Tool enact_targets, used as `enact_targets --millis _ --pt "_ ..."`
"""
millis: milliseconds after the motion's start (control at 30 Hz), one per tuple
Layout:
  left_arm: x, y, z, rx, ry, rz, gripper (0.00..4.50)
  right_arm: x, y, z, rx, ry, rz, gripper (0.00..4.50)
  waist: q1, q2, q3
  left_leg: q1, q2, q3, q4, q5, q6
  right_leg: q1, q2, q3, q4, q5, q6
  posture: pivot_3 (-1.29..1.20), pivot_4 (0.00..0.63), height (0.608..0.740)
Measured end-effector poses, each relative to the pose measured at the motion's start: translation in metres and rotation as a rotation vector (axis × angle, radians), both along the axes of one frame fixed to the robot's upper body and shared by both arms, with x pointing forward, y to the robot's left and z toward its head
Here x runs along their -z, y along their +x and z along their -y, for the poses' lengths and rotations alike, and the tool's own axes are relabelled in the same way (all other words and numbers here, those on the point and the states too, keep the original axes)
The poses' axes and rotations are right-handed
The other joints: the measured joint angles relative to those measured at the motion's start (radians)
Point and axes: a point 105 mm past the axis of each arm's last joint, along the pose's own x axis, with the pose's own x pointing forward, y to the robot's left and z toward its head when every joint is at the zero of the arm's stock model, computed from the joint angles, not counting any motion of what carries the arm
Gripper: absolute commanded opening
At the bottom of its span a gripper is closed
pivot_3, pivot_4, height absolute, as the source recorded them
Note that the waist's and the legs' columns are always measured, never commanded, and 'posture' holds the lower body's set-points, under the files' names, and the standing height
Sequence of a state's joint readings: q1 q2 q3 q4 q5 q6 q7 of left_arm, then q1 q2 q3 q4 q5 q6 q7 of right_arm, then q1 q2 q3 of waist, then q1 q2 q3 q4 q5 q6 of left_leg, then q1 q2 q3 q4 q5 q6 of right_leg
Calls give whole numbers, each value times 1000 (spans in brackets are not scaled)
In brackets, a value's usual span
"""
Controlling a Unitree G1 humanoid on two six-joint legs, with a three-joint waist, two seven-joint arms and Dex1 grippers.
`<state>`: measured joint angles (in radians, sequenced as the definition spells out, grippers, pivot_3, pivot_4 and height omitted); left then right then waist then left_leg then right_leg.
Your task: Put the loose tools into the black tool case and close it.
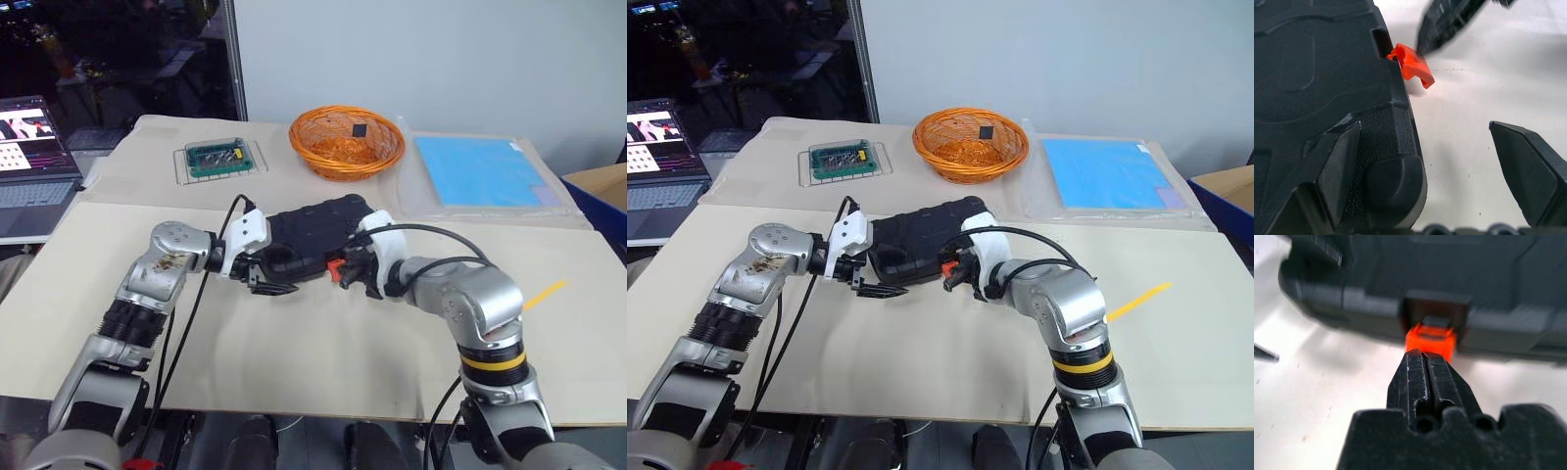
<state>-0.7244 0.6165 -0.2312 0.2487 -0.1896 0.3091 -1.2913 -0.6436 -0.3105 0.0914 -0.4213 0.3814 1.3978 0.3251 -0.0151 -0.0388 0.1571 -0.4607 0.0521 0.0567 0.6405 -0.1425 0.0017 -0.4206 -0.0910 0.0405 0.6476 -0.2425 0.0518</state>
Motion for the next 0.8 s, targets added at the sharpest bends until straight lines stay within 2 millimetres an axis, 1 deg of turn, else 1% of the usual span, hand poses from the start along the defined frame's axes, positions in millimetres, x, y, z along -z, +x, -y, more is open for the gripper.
enact_targets --millis 67,100,133,200,300,500,667,767,800 --pt "0 0 0 0 0 0 4500 -6 -4 2 -7 13 26 1875 0 0 0 0 0 0 0 0 0 0 0 0 0 0 0 0 150 740" --pt "0 0 0 -1 0 -1 4500 -6 -5 3 -5 16 29 2260 0 0 0 0 0 0 0 0 0 0 0 0 0 0 0 0 150 740" --pt "0 0 0 -1 0 -1 4500 -3 -6 4 1 15 20 2655 0 0 0 0 0 0 0 0 0 0 0 0 0 0 0 0 150 740" --pt "0 0 0 -2 0 -1 4500 6 -7 2 22 18 -10 3234 0 0 0 0 0 0 0 0 0 0 0 0 0 0 0 0 150 740" --pt "0 0 0 -2 0 -1 4500 12 -5 1 55 9 -28 4287 0 0 0 0 0 0 0 0 0 0 0 0 0 0 0 0 150 740" --pt "0 0 0 0 1 0 4500 23 -2 -7 93 4 -57 4287 0 0 0 0 0 0 0 0 0 0 0 0 0 0 0 0 150 740" --pt "0 0 0 -1 1 0 4500 28 0 -6 118 -12 -70 4287 -1 0 0 0 0 0 0 0 0 0 0 0 0 0 0 0 150 740" --pt "0 0 0 -1 1 -2 4500 30 3 -5 134 -14 -66 3558 -1 0 0 0 0 0 0 0 0 0 0 0 0 0 0 0 150 740" --pt "0 0 0 -2 1 -2 4500 30 4 -5 136 -13 -64 3127 -1 0 0 0 0 0 0 0 0 0 0 0 0 0 0 0 150 740"
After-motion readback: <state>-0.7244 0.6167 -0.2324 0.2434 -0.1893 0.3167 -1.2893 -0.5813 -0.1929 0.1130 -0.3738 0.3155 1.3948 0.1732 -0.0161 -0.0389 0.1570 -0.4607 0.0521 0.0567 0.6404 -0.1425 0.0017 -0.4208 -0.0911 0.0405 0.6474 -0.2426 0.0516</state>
